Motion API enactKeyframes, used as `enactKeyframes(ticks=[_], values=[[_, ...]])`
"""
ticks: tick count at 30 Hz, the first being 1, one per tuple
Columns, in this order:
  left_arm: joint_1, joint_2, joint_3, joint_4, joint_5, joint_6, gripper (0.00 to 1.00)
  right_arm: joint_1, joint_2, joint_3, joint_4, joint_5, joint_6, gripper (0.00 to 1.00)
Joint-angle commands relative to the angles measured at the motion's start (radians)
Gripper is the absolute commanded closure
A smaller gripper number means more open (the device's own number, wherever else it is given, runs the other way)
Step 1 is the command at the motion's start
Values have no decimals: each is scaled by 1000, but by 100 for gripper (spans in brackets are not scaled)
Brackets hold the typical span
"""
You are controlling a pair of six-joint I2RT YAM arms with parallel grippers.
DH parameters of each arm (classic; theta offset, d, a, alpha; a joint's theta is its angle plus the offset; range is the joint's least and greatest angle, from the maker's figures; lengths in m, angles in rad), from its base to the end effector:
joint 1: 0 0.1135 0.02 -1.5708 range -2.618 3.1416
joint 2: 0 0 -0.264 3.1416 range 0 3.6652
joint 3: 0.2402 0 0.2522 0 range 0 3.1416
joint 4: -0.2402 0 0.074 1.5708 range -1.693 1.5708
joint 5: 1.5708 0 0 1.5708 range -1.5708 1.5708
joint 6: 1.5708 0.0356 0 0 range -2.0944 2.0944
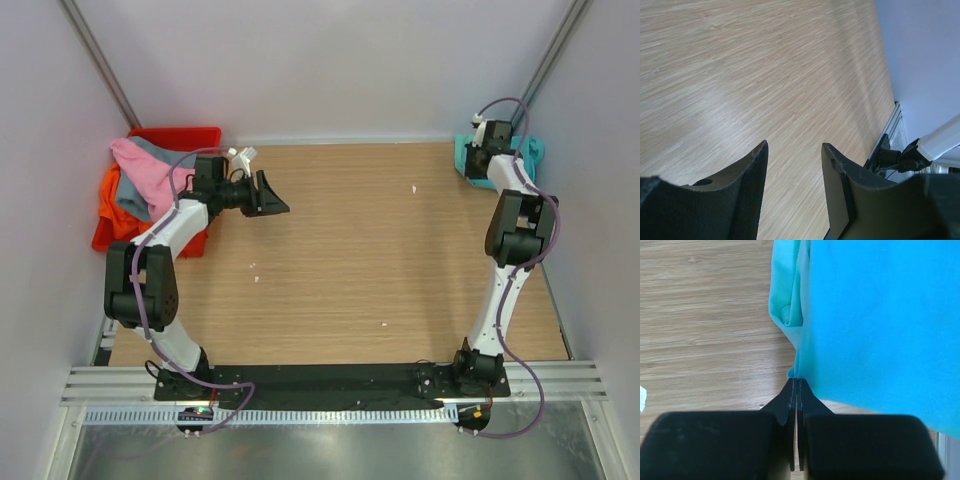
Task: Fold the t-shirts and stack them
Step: Neatly place the folded tshirt to the corner
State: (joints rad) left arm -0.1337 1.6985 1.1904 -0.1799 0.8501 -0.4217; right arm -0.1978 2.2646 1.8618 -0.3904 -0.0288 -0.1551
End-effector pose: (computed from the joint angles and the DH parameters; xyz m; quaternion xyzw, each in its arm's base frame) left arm 0.3653 -0.0761 0.2467 0.0561 0.8405 -0.4653 0.2721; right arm 0.5047 -0.1001 0.1976 0.0143 0.9252 -0.0534 0.3755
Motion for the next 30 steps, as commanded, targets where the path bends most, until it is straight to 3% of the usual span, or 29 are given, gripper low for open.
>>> enactKeyframes(ticks=[1, 5, 6, 7, 8, 11, 16, 19, 30], values=[[-1, -7, -2, 48, 27, -8, 52, 6, -79, -12, 2, -33, -3, 99], [-1, -5, -3, 46, 23, -6, 51, 6, -102, -27, 10, -31, 5, 98], [-1, -3, -2, 48, 24, -5, 51, 6, -106, -29, 19, -25, 6, 94], [-1, 0, 1, 49, 24, -9, 51, 6, -111, -36, 24, -8, 8, 86], [-1, 0, 0, 48, 27, -9, 51, 6, -115, -38, 25, 1, 8, 69], [-1, -5, 1, 48, 26, -9, 51, 5, -161, -71, 34, 62, 20, 57], [-1, -7, 0, 49, 29, -8, 51, -20, -302, -147, 153, 95, 68, 56], [-3, 3, 0, 53, 32, -15, 51, -32, -281, -98, 180, 90, 81, 56], [-1, -49, -32, 63, 10, 4, 49, -35, 103, 480, -60, 82, 95, 56]])
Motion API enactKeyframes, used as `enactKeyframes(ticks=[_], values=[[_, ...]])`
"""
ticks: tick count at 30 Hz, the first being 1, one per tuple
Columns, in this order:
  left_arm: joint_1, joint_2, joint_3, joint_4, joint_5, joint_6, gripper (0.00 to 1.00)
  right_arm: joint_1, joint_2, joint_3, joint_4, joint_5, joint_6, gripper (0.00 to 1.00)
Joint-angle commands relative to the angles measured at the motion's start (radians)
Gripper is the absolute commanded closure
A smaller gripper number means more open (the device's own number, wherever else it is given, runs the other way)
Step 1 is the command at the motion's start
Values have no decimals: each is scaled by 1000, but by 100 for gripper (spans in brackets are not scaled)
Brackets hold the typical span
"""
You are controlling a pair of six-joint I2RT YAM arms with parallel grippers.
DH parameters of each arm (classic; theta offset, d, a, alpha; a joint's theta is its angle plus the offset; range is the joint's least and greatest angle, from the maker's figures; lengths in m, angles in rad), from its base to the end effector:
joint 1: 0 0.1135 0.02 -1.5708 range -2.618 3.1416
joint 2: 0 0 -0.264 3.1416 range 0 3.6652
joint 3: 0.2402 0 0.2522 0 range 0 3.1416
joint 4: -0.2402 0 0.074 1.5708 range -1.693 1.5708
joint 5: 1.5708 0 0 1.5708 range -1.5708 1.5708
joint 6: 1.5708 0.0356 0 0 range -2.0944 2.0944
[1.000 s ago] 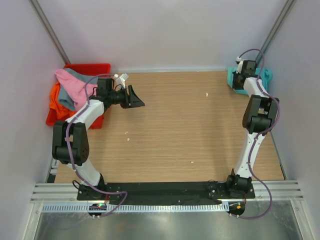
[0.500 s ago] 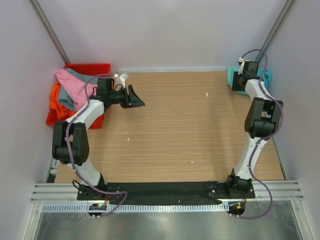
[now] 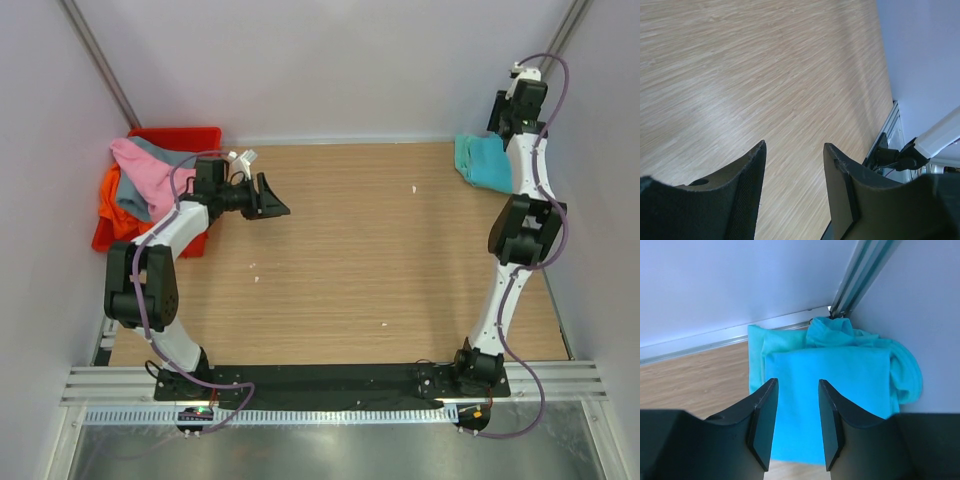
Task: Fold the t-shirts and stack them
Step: Neatly place the folded tshirt to the corner
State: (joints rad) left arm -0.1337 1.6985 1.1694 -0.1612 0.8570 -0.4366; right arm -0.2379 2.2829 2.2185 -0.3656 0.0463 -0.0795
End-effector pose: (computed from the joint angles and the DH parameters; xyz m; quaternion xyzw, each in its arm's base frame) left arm 0.3635 -0.0760 0.2415 0.0509 0.8402 -0.4698 0.2662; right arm 0.5248 -0.1290 0.3118 0.0790 0.8378 -0.1046 0.5300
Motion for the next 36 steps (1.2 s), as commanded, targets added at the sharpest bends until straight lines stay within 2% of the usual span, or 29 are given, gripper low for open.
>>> enactKeyframes(ticks=[1, 3, 17, 36], values=[[-1, -51, -13, 45, 4, 19, 49, 5, 99, 145, -87, -3, 20, 57], [-1, -53, -16, 46, 2, 19, 49, 8, 128, 185, -79, -5, 18, 56], [-3, -68, -36, 55, -12, 27, 48, 55, 214, 184, -47, 13, -22, 56], [0, -54, -43, 55, -24, 36, 47, 106, 297, 213, 2, 136, -92, 57]])
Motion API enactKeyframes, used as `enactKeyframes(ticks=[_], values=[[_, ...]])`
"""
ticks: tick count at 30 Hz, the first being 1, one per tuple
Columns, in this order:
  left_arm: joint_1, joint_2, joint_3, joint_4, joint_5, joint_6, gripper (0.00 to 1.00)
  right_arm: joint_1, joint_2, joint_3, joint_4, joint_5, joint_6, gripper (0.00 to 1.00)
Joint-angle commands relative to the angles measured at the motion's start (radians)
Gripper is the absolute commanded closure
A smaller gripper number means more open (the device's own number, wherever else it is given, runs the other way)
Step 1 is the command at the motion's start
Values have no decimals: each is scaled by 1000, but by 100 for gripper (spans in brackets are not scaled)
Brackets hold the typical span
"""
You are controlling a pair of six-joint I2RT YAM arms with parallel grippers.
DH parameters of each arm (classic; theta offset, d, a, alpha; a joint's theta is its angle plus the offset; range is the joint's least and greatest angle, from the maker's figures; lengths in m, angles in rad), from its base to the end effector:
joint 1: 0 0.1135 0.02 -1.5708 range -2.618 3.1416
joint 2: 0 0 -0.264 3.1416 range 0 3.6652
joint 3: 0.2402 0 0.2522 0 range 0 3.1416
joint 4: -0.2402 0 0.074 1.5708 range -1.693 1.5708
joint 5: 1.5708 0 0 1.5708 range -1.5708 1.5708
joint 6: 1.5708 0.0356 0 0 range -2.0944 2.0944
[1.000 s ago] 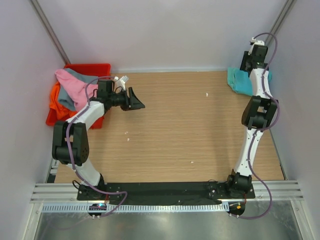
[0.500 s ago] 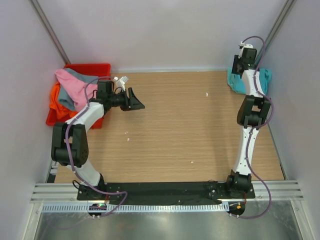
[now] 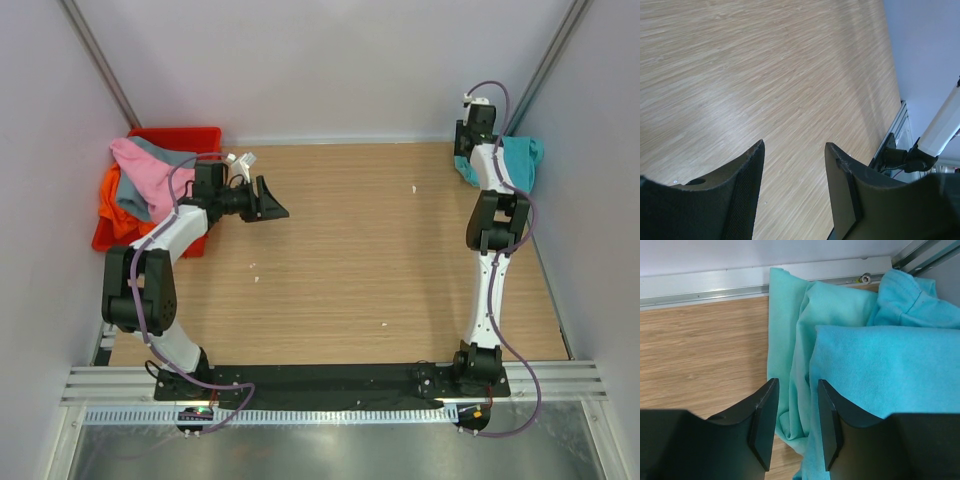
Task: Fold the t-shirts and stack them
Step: Neatly place the folded tshirt to the corner
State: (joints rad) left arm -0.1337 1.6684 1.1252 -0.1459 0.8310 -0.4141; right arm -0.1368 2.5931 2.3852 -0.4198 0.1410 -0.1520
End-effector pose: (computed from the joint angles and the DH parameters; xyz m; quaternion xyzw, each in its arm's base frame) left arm 0.3553 -0.0743 0.2387 0.0549 0.8434 -0.4570 0.2771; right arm 0.5796 -0.0848 0.1951 0.0252 0.8889 -0.1273 0.4394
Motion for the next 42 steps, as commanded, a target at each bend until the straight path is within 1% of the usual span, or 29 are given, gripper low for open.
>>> enactKeyframes(ticks=[1, 12, 17, 26, 34, 37, 38, 41, 42], values=[[2, -24, 1, 40, 2, 14, 47, 6, -11, 46, 61, 49, -21, 58], [0, -22, -4, 45, -1, 8, 47, 6, -16, 19, 111, 127, -80, 58], [2, -19, -4, 49, 2, 5, 47, 9, -7, 17, 111, 132, -83, 59], [0, -18, -4, 51, 2, 3, 46, 11, 7, 12, 116, 152, -96, 64], [2, -15, -4, 52, 0, 0, 46, 11, 19, 15, 115, 152, -103, 65], [0, -15, -4, 54, 0, 1, 46, 11, 24, 19, 116, 152, -104, 72], [0, -10, -5, 54, 0, 0, 46, 11, 24, 17, 116, 152, -106, 79], [0, -7, -5, 54, 0, 0, 46, 12, 24, 20, 113, 151, -109, 88], [2, -4, -4, 55, 2, -2, 46, 13, 22, 20, 116, 151, -109, 89]])
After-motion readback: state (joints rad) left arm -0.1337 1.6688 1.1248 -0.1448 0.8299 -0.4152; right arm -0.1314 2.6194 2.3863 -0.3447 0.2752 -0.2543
